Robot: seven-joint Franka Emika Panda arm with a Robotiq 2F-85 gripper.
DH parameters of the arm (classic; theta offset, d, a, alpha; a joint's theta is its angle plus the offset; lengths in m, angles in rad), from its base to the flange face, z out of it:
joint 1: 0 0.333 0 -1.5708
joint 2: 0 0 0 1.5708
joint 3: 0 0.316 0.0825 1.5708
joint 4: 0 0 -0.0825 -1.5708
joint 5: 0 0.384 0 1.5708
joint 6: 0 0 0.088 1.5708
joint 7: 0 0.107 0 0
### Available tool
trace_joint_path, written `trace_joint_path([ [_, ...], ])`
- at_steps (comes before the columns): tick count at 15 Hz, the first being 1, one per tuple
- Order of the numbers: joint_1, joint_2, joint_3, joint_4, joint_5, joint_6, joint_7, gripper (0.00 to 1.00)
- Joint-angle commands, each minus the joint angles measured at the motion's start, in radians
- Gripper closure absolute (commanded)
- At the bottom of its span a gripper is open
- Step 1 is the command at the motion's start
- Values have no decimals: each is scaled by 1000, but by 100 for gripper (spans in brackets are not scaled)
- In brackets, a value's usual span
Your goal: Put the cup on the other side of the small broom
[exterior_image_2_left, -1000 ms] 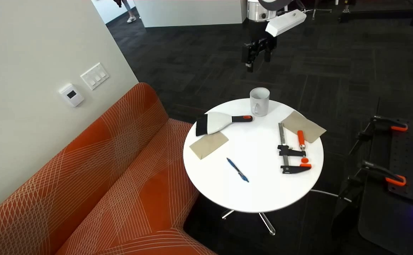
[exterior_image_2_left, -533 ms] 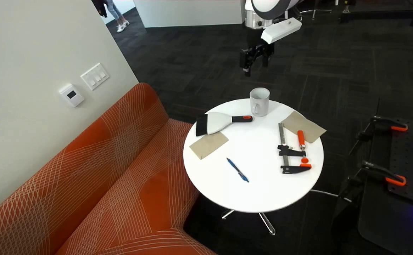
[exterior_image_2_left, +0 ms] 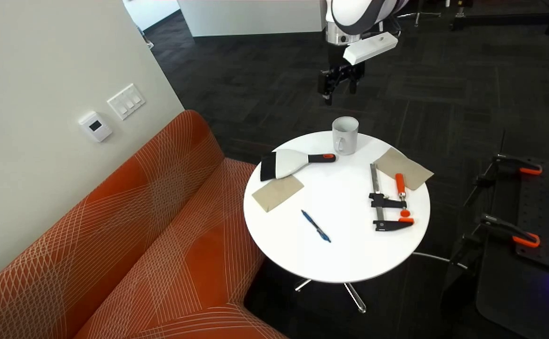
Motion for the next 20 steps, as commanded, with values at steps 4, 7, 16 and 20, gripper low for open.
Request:
trace_joint_path([
  [4,-18,168,3,108,59,66,56,0],
  [7,-7,221,-6,137,47,102,100,0],
  [16,5,330,-17,218,41,107,192,0],
  [20,1,380,-18,258,45,97,209,0],
])
